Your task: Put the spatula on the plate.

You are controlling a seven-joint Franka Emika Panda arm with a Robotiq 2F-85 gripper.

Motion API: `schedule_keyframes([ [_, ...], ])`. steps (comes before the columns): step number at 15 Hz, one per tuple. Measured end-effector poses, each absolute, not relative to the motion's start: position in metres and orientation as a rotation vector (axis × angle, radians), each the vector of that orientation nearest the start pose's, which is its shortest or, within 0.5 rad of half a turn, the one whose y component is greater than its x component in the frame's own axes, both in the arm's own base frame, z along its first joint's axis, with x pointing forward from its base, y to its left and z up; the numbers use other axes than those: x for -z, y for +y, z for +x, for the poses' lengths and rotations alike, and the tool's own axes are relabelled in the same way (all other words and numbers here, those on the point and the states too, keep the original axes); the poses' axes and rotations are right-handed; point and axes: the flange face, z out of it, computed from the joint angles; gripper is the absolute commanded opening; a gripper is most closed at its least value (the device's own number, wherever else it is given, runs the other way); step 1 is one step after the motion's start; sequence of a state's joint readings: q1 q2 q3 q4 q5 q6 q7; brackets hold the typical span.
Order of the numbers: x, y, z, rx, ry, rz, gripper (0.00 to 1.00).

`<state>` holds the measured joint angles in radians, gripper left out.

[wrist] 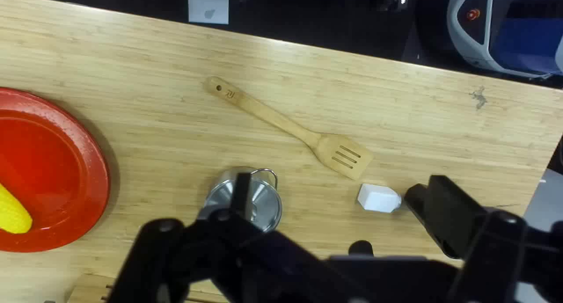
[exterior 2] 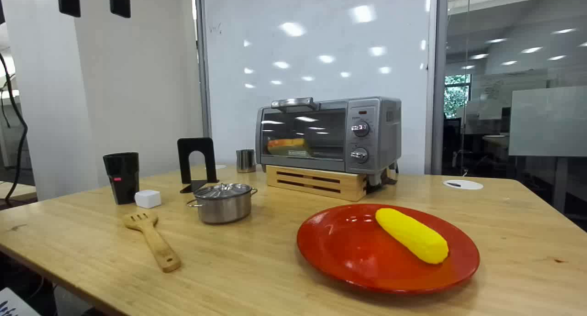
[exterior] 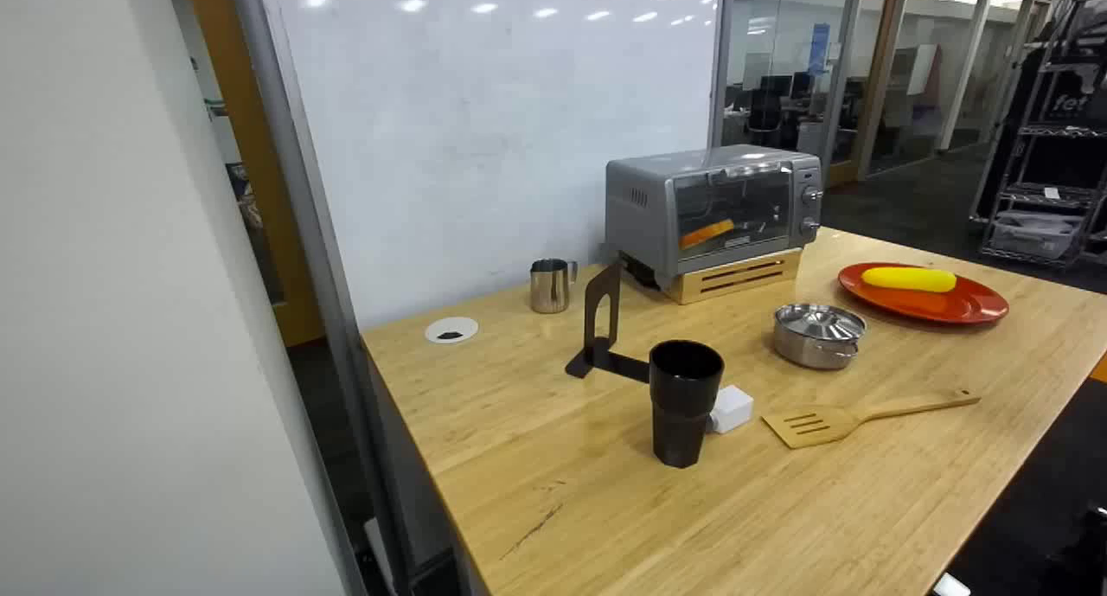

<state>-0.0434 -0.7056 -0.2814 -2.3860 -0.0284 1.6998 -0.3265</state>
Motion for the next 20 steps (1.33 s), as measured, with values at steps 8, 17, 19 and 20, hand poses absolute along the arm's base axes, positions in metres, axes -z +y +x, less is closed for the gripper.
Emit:
schedule_keyframes([
  [8, -0.551, -0.129, 0.321, 0.066, -0.105, -2.993, 1.00],
  [17, -0.547, -0.129, 0.322, 0.059, -0.099, -2.973, 1.00],
  [19, -0.528, -0.132, 0.328, 0.021, -0.132, -2.918, 1.00],
  [20, -0.513, -0.136, 0.333, -0.011, -0.151, -2.888, 1.00],
])
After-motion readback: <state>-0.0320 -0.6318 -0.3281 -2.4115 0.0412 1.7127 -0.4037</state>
